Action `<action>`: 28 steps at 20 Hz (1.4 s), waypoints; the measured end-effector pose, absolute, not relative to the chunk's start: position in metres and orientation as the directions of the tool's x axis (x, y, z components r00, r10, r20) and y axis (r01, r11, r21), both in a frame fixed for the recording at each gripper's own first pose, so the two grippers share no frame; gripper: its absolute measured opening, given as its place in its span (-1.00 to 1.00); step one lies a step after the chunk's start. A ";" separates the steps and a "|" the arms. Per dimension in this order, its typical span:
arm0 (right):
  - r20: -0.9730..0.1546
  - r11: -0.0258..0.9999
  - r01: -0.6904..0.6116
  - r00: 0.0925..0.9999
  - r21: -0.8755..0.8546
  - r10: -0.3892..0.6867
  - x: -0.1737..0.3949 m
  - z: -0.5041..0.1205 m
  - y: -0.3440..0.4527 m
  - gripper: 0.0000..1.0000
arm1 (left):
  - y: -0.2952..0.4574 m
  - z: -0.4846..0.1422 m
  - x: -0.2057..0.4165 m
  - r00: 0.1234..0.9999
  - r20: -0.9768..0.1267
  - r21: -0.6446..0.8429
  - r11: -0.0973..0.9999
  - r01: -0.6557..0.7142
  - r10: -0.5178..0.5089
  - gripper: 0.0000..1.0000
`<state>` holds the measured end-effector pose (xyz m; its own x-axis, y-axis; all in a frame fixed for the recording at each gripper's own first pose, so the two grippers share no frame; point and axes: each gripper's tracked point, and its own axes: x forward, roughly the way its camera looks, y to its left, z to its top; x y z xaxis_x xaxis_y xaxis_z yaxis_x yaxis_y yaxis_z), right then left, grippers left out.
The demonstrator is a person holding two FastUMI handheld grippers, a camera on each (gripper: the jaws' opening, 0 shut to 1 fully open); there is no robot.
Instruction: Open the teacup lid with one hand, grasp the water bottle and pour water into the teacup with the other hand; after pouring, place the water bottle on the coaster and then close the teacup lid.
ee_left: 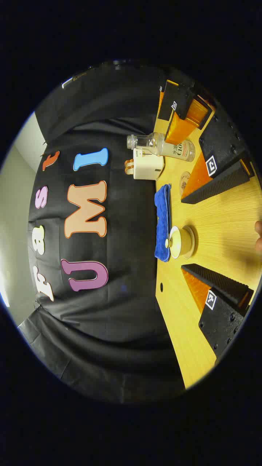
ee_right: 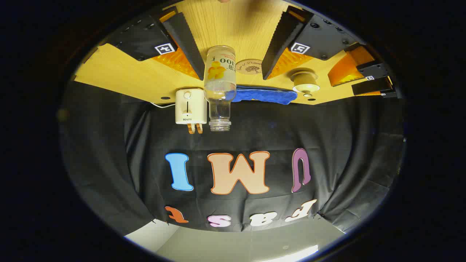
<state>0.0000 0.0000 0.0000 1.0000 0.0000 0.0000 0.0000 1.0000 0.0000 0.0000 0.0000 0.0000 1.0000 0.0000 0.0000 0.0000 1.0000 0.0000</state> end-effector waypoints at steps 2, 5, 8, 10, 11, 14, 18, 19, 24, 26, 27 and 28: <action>0.000 1.000 0.000 1.000 0.000 0.000 0.000 0.001 0.001 0.95 | 0.000 0.000 0.000 1.000 0.000 0.000 1.000 0.004 -0.004 0.94; 0.001 1.000 0.000 1.000 0.000 0.000 -0.001 0.000 0.000 0.95 | -0.001 0.000 0.000 1.000 0.002 0.000 1.000 0.007 -0.007 0.94; 0.001 1.000 -0.001 1.000 0.000 0.001 -0.001 0.001 0.001 0.97 | -0.001 0.000 0.000 1.000 0.002 0.000 1.000 0.006 -0.006 0.94; 0.001 1.000 -0.002 1.000 0.000 0.002 0.000 0.001 0.000 0.99 | -0.001 0.000 0.001 1.000 0.002 0.000 1.000 0.005 -0.005 0.94; 0.002 1.000 -0.002 1.000 0.000 0.002 -0.001 0.001 0.001 0.99 | -0.001 0.000 0.001 1.000 0.002 0.000 1.000 0.005 -0.005 0.94; 0.002 1.000 -0.002 1.000 0.000 0.002 -0.001 0.002 0.001 0.97 | -0.001 0.000 0.001 1.000 0.002 0.000 1.000 0.005 -0.005 0.94; 0.001 1.000 -0.002 1.000 0.000 0.002 -0.001 0.001 0.000 0.97 | -0.001 -0.001 0.001 1.000 0.002 0.000 1.000 0.005 -0.005 0.94; 0.002 1.000 -0.002 1.000 0.000 0.002 -0.001 0.001 0.001 0.97 | -0.001 0.000 0.001 1.000 0.002 -0.001 1.000 0.005 -0.005 0.94; 0.001 1.000 -0.001 1.000 0.000 0.001 -0.001 0.002 0.001 0.99 | 0.004 -0.001 0.001 1.000 0.001 -0.001 1.000 -0.019 0.019 0.94; 0.002 1.000 -0.001 1.000 0.001 0.001 -0.001 0.001 0.001 0.97 | 0.013 -0.002 0.002 0.998 -0.002 0.000 0.998 -0.064 0.064 0.94; 0.001 1.000 -0.002 1.000 0.000 0.002 -0.001 0.001 0.001 0.97 | 0.013 -0.001 0.003 0.997 -0.003 0.001 0.997 -0.071 0.071 0.94; 0.001 1.000 0.001 1.000 0.000 -0.001 -0.001 0.002 0.001 0.97 | 0.010 -0.001 0.005 0.998 -0.001 0.001 0.998 -0.062 0.062 0.94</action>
<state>-0.0013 0.0007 0.0019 1.0000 -0.0006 0.0013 0.0006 1.0000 0.0001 0.0046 0.0104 -0.0006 0.9981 0.0624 -0.0014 -0.0624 0.9981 0.0010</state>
